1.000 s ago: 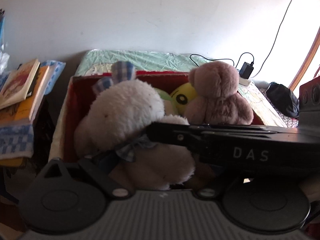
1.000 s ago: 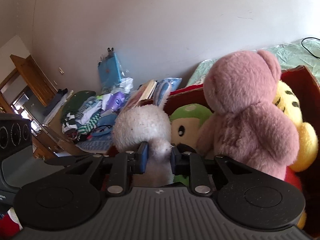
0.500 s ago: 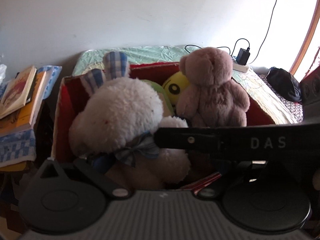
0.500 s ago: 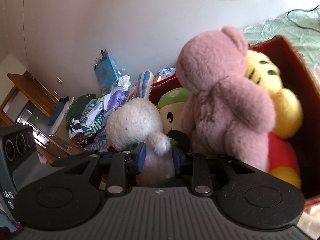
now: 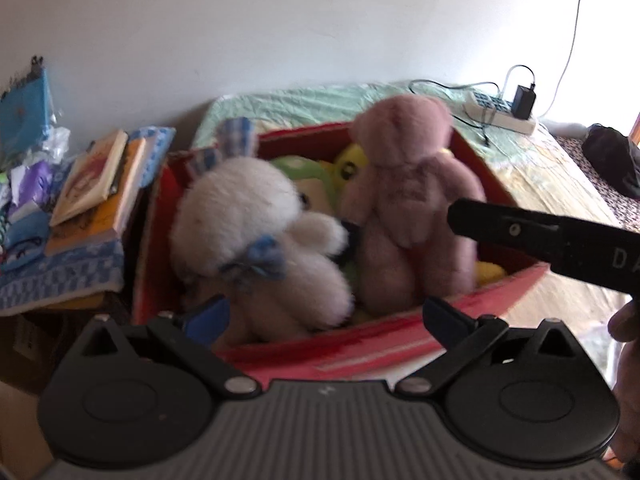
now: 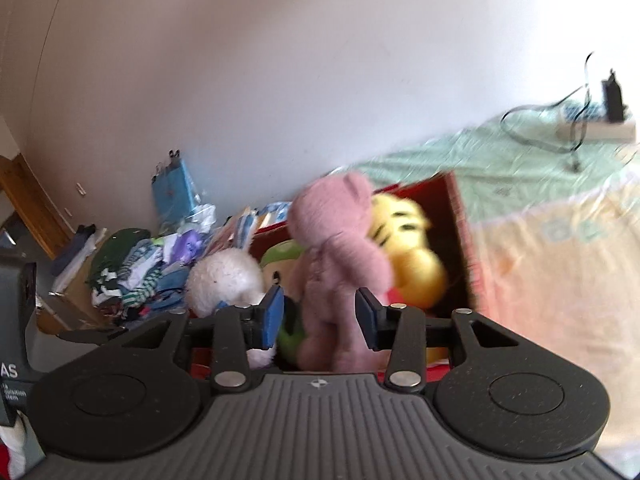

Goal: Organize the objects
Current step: 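Lower the bunny into the box and open the right tool, then withdraw the right tool from the box and back away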

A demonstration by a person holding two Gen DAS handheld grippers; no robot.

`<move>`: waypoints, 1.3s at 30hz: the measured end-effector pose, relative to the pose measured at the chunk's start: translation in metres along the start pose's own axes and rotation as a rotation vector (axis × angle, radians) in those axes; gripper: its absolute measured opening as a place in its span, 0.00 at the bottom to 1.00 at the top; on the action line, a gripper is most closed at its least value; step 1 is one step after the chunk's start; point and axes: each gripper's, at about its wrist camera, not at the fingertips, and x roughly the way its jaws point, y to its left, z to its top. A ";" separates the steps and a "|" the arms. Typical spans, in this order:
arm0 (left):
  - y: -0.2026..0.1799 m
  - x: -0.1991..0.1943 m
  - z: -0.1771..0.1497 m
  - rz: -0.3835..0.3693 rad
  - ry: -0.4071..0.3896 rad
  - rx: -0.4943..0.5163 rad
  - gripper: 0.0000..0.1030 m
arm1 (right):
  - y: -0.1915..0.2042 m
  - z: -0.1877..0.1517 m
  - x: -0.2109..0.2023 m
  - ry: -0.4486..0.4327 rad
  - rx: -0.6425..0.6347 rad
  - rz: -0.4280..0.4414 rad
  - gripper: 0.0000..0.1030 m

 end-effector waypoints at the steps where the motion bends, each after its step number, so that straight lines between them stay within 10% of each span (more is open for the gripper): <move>1: -0.006 -0.001 0.000 -0.003 0.004 0.001 0.99 | -0.002 0.000 -0.006 -0.010 -0.010 -0.014 0.42; 17: -0.142 0.007 -0.008 -0.023 0.053 0.171 0.99 | -0.074 -0.011 -0.078 -0.064 0.056 -0.366 0.69; 39: -0.188 0.015 -0.032 0.114 0.134 0.123 0.99 | -0.108 -0.029 -0.095 0.050 0.078 -0.447 0.71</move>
